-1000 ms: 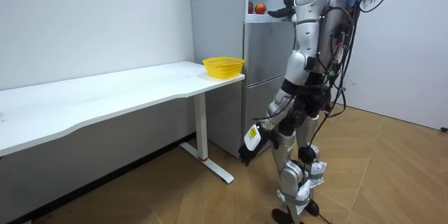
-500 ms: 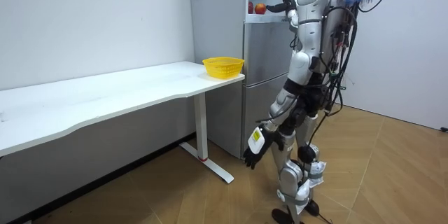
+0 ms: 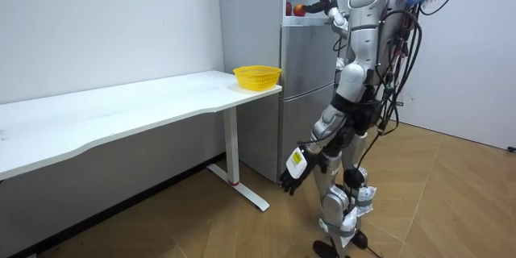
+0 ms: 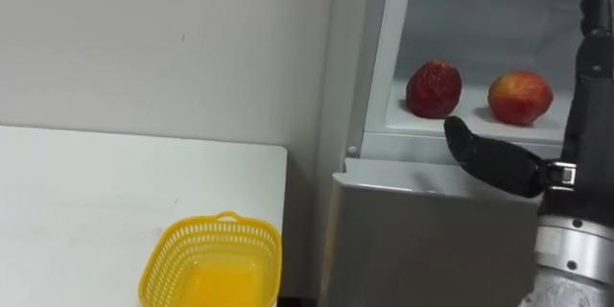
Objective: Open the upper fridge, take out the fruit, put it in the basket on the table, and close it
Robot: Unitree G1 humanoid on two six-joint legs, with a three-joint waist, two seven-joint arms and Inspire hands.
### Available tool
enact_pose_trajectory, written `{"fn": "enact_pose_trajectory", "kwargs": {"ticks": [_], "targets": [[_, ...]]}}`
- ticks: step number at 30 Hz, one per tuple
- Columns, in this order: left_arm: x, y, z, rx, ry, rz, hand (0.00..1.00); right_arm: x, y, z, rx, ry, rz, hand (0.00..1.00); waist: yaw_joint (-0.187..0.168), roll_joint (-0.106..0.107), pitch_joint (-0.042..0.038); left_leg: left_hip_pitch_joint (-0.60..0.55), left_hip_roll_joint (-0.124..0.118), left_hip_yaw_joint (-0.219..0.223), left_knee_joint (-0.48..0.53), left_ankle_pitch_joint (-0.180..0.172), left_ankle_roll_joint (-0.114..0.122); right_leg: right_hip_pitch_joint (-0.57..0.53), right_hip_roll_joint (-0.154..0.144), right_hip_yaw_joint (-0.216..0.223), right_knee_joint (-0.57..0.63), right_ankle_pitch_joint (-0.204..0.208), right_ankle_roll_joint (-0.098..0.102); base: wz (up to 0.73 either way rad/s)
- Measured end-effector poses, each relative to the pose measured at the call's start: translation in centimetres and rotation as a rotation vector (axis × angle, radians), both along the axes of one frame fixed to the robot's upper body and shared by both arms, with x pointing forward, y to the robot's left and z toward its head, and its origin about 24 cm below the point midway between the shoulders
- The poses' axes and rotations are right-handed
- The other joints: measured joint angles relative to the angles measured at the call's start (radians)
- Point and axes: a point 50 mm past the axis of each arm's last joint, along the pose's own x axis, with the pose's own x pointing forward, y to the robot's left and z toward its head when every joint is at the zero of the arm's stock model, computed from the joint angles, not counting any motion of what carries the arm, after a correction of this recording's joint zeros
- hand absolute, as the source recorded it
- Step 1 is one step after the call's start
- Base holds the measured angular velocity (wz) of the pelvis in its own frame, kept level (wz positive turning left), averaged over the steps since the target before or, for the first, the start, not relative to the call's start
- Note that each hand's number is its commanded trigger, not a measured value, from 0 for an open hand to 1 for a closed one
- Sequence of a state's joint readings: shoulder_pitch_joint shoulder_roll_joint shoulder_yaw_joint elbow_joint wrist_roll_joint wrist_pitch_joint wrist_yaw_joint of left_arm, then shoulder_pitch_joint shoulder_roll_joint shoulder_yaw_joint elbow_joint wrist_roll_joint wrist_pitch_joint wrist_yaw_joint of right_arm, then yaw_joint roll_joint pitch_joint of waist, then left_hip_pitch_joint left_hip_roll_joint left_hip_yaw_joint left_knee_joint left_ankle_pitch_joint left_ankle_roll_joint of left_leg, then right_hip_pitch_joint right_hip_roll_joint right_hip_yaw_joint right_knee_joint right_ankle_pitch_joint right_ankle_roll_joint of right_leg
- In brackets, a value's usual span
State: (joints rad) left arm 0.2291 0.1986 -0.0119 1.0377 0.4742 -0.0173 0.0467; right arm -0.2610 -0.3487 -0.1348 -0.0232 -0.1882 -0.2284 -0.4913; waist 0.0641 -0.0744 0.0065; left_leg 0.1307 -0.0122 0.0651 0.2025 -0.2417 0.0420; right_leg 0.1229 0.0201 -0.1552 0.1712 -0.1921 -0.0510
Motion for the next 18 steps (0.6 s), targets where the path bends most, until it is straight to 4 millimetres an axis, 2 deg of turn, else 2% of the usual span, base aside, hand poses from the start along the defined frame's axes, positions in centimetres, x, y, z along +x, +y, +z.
{"fn": "enact_pose_trajectory", "kwargs": {"ticks": [4,7,14,18], "targets": [[-0.4,0.3,0.0,0.005,0.033,0.007,0.00,0.7,0.1,0.7,0.021,0.002,0.016,0.00,-0.001,0.006,-0.0026,-0.005,-0.001,-0.015,-0.001,0.000,0.000,0.001,-0.001,-0.018,-0.001,0.000,0.000,0.09],[-0.5,0.4,-0.1,0.009,0.049,0.013,0.00,1.5,0.2,1.0,0.051,0.009,0.028,0.00,-0.003,0.012,-0.0018,-0.006,-0.001,-0.021,-0.001,0.000,0.000,0.007,-0.001,-0.026,-0.001,0.000,0.000,0.07],[-0.7,0.6,0.0,0.023,0.066,0.016,0.00,3.2,-0.3,-0.4,0.144,0.125,0.068,0.00,0.002,0.006,-0.0033,-0.015,-0.001,-0.030,0.001,0.001,-0.001,0.006,-0.002,-0.039,-0.002,0.000,0.000,0.04],[-0.7,0.6,0.0,0.025,0.077,-0.007,0.00,3.8,-0.3,-0.1,0.147,0.133,0.076,0.00,0.003,0.004,-0.0035,-0.016,-0.001,-0.030,0.003,0.002,0.000,0.003,-0.003,-0.040,-0.001,0.000,0.000,0.00]]}}
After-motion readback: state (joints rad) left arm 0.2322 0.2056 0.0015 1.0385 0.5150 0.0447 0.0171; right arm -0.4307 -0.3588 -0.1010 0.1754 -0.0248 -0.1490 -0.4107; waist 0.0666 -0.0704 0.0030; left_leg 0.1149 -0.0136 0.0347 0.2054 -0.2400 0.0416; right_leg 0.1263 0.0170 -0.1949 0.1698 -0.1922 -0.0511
